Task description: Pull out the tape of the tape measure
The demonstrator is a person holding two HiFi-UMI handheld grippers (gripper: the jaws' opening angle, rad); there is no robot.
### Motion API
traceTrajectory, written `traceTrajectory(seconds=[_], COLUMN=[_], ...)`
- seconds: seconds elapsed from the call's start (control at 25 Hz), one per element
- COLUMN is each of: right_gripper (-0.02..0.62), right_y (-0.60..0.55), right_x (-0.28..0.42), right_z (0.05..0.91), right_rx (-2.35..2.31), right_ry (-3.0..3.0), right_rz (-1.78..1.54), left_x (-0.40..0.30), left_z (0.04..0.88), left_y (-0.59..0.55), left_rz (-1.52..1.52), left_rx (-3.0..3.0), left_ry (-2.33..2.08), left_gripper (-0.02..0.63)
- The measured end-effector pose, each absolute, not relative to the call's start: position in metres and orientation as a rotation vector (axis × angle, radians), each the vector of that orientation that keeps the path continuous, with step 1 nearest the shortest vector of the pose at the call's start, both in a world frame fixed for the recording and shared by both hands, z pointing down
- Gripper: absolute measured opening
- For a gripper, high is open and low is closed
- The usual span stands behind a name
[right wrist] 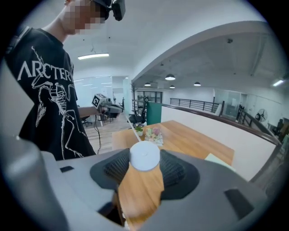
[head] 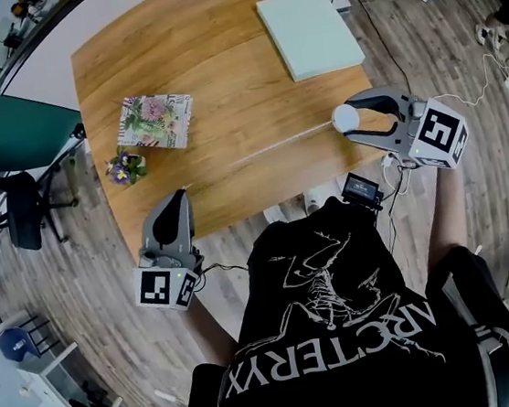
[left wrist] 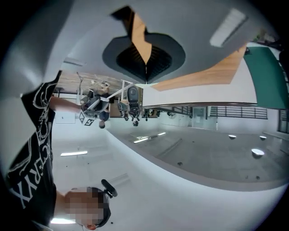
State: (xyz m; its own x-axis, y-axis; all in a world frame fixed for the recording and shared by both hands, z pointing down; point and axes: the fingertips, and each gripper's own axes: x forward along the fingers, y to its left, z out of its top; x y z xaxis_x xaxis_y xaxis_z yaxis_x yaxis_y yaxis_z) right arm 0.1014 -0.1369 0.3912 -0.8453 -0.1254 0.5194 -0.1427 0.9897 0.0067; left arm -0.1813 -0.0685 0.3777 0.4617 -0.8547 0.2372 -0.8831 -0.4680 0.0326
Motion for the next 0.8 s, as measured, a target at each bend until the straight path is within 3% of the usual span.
traceTrajectory(seconds=[0.16,0.8], right_gripper=[0.213,0.213], right_y=[-0.147,-0.145], right_x=[0.116,0.089], right_z=[0.387,0.416], right_rx=[0.27,0.201], right_ry=[-2.59,-2.546], right_rz=[0.055,0.077], left_x=[-0.224,-0.199], left_z=[0.372,0.405], left_y=[-0.069,-0.077], left_rz=[0.269,0.302], left_rx=[2.426,2.418], left_ry=[-1.715,-1.621], left_gripper=[0.014,0.015])
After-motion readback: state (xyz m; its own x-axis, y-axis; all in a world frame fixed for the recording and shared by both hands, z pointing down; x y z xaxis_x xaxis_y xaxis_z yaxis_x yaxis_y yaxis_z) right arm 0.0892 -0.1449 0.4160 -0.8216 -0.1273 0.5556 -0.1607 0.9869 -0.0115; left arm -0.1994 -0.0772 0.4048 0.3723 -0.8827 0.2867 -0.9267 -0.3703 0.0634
